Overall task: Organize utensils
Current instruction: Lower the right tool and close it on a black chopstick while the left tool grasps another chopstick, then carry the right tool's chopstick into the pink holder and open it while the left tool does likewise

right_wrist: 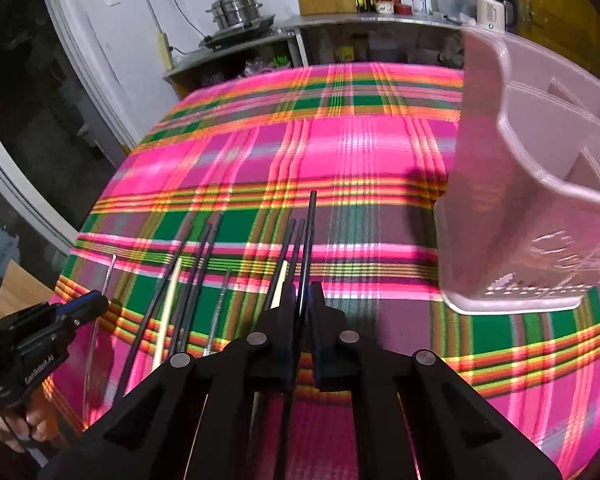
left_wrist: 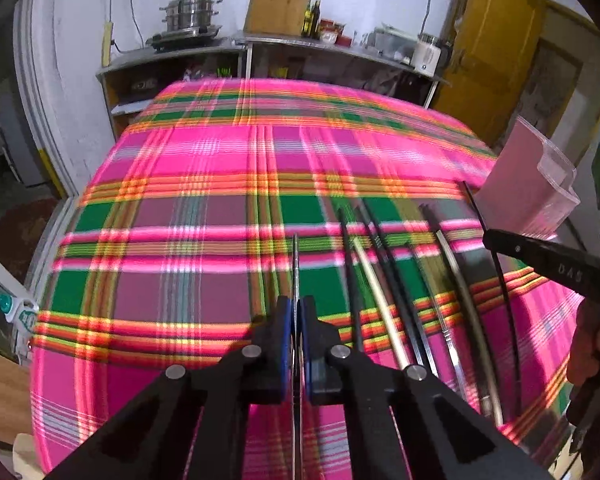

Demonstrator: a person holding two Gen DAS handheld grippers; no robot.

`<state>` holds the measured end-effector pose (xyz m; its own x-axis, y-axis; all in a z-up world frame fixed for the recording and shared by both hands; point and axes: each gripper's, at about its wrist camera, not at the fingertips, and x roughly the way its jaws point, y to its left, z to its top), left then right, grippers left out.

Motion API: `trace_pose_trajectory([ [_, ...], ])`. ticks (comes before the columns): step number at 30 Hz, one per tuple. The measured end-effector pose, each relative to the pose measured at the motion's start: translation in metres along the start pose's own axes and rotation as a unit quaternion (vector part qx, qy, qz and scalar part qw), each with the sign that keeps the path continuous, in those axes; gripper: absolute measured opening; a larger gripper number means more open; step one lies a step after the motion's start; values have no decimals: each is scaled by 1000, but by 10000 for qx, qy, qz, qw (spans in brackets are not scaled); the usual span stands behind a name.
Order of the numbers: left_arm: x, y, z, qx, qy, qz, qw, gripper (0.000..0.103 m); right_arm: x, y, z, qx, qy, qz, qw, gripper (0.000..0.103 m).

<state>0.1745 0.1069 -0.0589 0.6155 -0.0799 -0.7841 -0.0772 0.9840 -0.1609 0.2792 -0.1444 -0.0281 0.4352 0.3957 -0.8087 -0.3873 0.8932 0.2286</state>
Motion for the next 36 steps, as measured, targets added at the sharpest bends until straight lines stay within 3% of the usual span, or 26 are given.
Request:
trace_pose_trajectory([
  [19, -119, -19, 22, 177, -834, -305, 9959, 5, -120, -1, -7, -36, -987, 172, 9950, 6],
  [28, -143, -55, 44, 388, -1053, -556, 9921, 5, -163, -12, -5, 49, -1380, 116, 9903, 5],
  [36, -133, -108, 71, 611, -981, -1045, 9878, 5, -190, -36, 2, 174, -1545, 19, 9878, 5],
])
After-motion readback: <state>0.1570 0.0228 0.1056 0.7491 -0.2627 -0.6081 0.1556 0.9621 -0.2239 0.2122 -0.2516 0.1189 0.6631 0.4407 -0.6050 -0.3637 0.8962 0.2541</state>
